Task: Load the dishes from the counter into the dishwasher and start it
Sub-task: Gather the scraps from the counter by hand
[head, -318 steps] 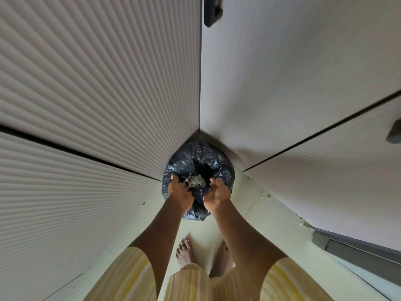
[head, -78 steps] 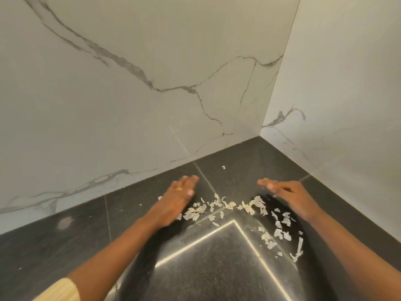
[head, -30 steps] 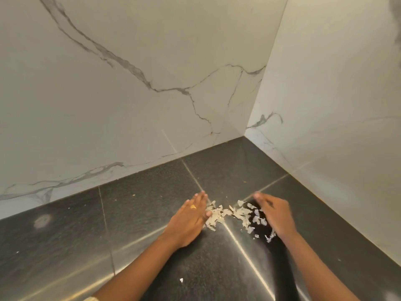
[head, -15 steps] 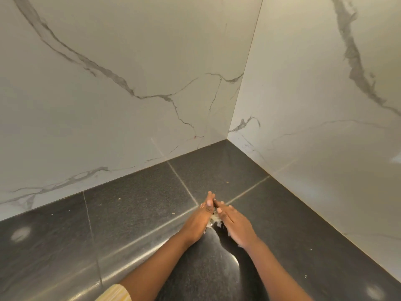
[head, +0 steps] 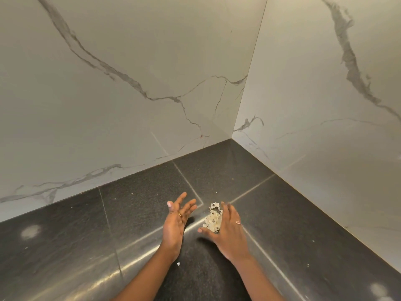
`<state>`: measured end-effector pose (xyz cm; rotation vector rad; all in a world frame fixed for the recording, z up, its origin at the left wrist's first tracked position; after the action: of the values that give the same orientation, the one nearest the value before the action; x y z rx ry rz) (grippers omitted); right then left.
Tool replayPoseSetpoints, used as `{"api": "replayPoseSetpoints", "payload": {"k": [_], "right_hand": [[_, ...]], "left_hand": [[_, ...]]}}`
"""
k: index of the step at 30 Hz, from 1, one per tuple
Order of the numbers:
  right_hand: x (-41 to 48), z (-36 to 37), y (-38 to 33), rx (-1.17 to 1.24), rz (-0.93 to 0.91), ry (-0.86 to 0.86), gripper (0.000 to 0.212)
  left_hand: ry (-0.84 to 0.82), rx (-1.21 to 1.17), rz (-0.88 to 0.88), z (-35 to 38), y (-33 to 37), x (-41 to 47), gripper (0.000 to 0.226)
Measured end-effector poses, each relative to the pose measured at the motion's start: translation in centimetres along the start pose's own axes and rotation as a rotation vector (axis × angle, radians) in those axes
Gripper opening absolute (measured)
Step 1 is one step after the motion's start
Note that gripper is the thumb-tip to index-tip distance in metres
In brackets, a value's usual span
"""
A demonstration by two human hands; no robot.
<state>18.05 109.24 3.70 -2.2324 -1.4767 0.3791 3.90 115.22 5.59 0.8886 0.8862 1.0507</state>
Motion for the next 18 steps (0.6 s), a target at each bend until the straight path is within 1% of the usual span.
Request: {"api": "replayPoseSetpoints", "payload": {"k": [2,3,4,5,7,8,9,11,14,17,18], "right_hand": [[1.4,0.3,-1.0,-0.007,-0.075,-0.032,0.109],[1.8,0.5,-1.6,-0.061,-0.127,-0.037,0.102],[2.0,0.9,-2.0,-0.14,-0.193,-0.001,0.089],[2.1,1.3,-2.2,-0.195,-0.27,0.073,0.069],[1.9,2.2,-2.4,-0.171,-0.368,0.184,0.021],[1.6,2.4,-2.3,-0.149,-0.389,0.204,0.006],[1.4,2.7,-2.2,-0.123,-0.385,0.186,0.007],[0.9,3.0,-1.6,-0.075,-0.367,0.169,0.017],[0.3,2.4,-1.1,0.048,-0.31,0.184,0.026],[-0.5,0.8,-1.8,0.304,-0.118,0.257,0.023],[-0.8,0.3,-2.1,0.39,-0.063,0.28,0.025]], "left_hand": [[0.046,-0.062,-0.003,0.3,0.1,0.0,0.059],[0.065,-0.082,0.0,0.4,0.2,0.0,0.06],[0.084,-0.099,-0.001,0.4,0.2,0.0,0.06],[0.105,-0.116,-0.003,0.4,0.1,0.1,0.061],[0.15,-0.147,-0.004,0.3,0.0,0.1,0.062],[0.165,-0.158,-0.009,0.3,-0.1,0.0,0.062],[0.172,-0.167,-0.015,0.3,-0.2,-0.2,0.061],[0.181,-0.179,-0.032,0.5,-0.4,-0.8,0.057],[0.181,-0.202,-0.078,1.1,-0.5,-1.8,0.053],[0.168,-0.222,-0.157,1.9,-0.7,-2.3,0.051],[0.165,-0.24,-0.187,2.3,-0.9,-2.5,0.05]]}}
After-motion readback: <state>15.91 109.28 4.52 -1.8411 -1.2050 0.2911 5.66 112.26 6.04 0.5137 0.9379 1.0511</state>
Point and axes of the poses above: each hand's wrist, its own x-axis towards the middle knuckle, its own z-axis out of the palm, y = z × x, the point moved 1 cm from there along x, towards the middle knuckle, and after that the axes turned 6 degrees about y, right-handed, at the moved point
